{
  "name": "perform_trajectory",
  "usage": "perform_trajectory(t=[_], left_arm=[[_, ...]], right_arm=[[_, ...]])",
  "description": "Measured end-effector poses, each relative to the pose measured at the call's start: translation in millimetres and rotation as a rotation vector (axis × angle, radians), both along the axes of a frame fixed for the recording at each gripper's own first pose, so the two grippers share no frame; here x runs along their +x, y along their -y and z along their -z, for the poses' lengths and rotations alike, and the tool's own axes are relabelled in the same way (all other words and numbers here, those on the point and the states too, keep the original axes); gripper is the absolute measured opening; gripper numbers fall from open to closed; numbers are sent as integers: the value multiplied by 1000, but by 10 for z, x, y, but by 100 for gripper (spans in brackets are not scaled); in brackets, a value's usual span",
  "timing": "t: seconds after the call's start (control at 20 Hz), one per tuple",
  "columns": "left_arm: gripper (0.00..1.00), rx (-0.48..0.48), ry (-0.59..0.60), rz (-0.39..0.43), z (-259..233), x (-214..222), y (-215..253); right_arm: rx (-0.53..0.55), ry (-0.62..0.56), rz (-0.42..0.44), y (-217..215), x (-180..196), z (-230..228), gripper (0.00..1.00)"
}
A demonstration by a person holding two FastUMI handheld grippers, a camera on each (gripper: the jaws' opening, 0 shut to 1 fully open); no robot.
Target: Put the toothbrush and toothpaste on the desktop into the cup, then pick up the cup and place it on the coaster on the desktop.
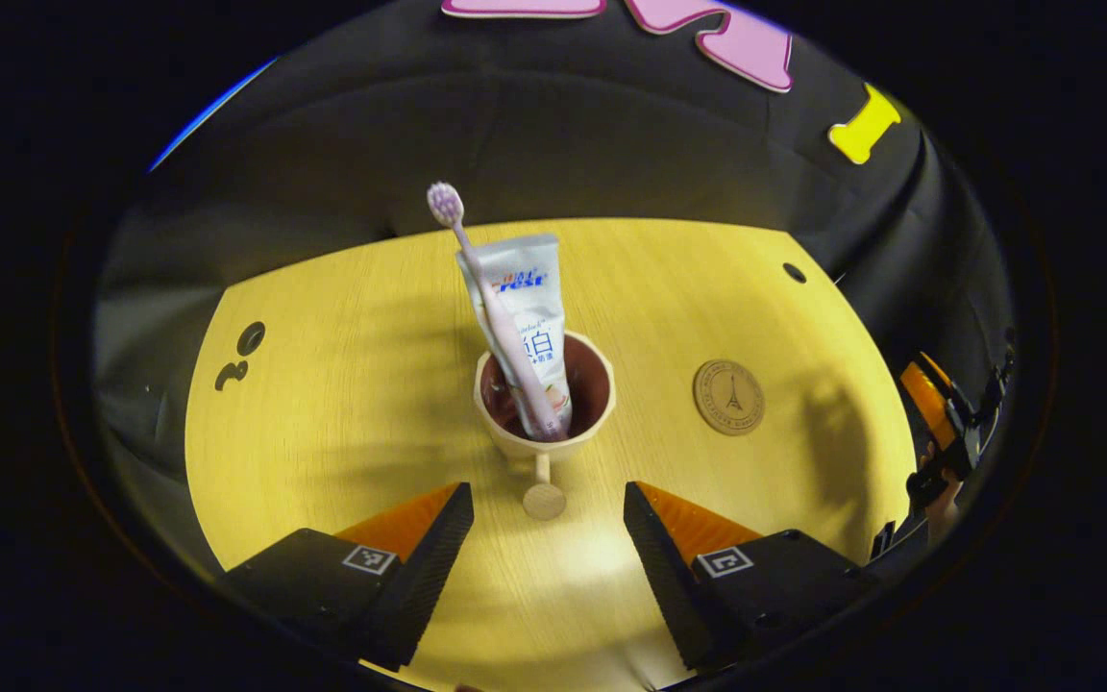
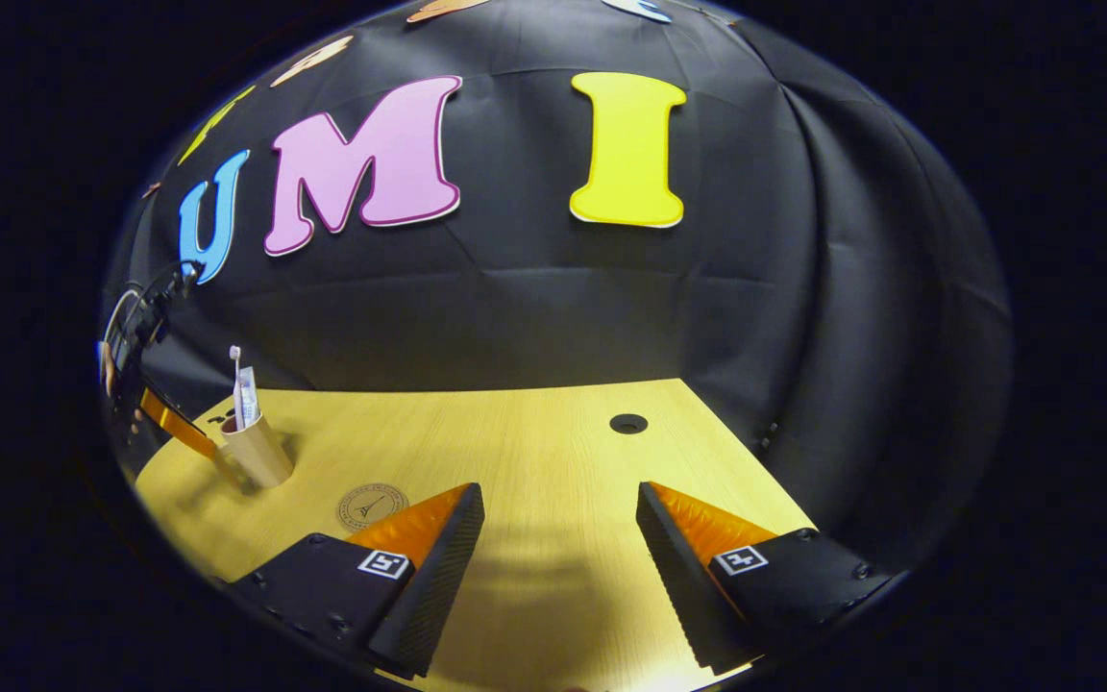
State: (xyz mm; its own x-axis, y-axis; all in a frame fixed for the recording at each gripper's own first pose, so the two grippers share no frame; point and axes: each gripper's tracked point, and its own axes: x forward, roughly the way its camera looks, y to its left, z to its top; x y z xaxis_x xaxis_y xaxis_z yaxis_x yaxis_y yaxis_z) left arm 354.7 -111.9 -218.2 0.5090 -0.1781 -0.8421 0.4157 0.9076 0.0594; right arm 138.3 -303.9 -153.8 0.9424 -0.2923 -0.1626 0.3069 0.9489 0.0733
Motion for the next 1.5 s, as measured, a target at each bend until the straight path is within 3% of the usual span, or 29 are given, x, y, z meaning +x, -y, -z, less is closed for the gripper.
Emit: perform_trajectory(t=[0.2,0.4,0.55,0.65,0.75,0.8,1.05,1.25,1.5], left_arm=[[96,31,-109,-26,227,131,35],[83,87,-200,-55,434,226,-10],[81,69,-234,-89,488,261,50],[53,78,-263,-90,507,254,76],[46,111,-275,-88,551,255,46],[33,115,-281,-96,525,239,43],[24,74,-290,-78,507,185,105],[28,93,-245,-48,344,164,150],[27,151,-199,72,57,66,399]], right_arm=[[-14,-28,4,26,-160,43,98],[-5,-31,5,16,-309,2,98],[-9,-35,14,28,-423,-21,98],[12,-38,16,17,-478,-19,98],[16,-43,20,34,-512,-6,98],[12,-45,22,43,-533,-4,98],[13,-42,20,19,-543,-19,98],[10,-42,9,-29,-555,-36,98],[-4,-53,5,-33,-641,-35,98]])
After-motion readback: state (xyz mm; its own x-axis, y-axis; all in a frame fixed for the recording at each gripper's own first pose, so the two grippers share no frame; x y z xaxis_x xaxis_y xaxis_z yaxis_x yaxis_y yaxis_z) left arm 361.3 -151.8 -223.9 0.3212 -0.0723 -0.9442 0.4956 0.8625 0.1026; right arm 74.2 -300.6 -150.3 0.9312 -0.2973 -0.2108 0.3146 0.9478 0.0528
